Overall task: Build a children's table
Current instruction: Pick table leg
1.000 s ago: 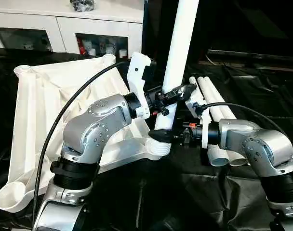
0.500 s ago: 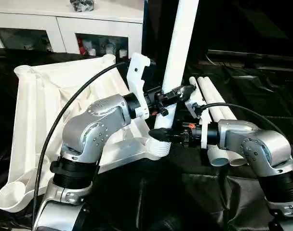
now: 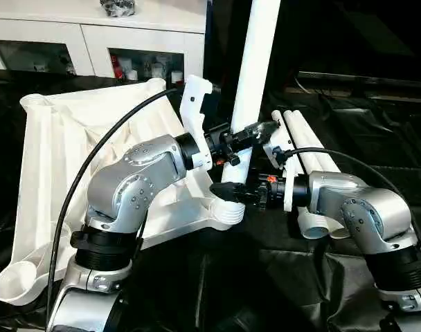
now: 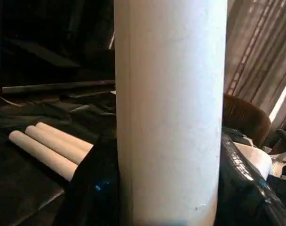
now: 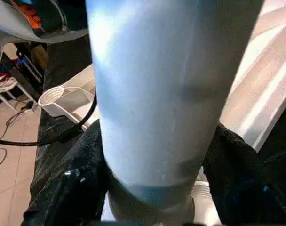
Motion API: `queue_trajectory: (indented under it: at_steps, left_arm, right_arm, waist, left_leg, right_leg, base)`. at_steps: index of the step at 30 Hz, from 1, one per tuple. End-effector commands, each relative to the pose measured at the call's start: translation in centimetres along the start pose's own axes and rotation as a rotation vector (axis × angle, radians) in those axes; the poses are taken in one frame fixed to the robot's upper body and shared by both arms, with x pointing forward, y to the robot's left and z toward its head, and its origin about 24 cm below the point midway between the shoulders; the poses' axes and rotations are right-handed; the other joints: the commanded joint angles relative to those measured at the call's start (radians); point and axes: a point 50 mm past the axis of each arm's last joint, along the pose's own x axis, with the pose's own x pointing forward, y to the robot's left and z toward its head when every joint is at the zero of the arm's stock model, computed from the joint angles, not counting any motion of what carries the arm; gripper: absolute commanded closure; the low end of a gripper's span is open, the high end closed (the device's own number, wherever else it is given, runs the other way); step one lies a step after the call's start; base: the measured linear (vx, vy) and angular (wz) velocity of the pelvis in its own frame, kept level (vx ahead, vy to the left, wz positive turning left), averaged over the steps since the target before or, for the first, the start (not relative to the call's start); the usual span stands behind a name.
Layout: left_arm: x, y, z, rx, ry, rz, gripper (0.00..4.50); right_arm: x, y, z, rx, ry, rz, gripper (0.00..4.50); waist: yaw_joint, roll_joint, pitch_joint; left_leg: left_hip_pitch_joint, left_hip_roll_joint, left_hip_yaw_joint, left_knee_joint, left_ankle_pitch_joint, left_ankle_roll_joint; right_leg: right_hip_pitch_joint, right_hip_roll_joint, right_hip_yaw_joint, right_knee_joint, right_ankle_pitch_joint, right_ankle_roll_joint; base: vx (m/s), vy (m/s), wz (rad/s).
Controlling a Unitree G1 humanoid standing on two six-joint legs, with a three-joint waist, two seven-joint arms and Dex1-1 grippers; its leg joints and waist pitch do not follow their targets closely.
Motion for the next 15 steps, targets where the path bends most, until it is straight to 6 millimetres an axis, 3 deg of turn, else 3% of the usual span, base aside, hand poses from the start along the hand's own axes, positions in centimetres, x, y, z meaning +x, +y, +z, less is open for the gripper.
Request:
queue_trajectory:
  at_steps: [1,9,15]
  left_arm:
    - [0.67,-0.83,0.43,0.001,0.003,-0.073,2.62]
    - [0.70,-0.82,0.47,-0.004,0.004,-0.079,2.62]
    - [0.64,-0.81,0.41,-0.004,0.013,-0.078,2.62]
  right_arm:
    - [-0.34,-0.25,0.14,-0.010,-0.005,-0.020,1.91]
    - [-0.35,-0.33,0.13,0.000,-0.013,-0.018,2.55]
    - [-0.31,-0.37,0.12,0.003,-0.017,-0.021,2.60]
  waist:
    - [0.002,0.012,-0.075]
    - [0.002,0.013,-0.074]
    - [0.002,0.013,-0.075]
  left_leg:
    - [0.022,0.058,-0.025,-0.063,-0.104,-0.020]
    - [0.023,0.058,-0.026,-0.063,-0.106,-0.021]
    - [0.023,0.058,-0.025,-0.063,-0.103,-0.020]
  right_leg:
    - [0.051,-0.096,0.048,-0.060,0.040,-0.212]
    - [0.051,-0.095,0.047,-0.060,0.033,-0.209]
    - [0.051,-0.095,0.047,-0.059,0.044,-0.213]
  base:
    - [0.000,0.000,0.00]
    - [0.000,0.000,0.00]
    - [0.000,0.000,0.00]
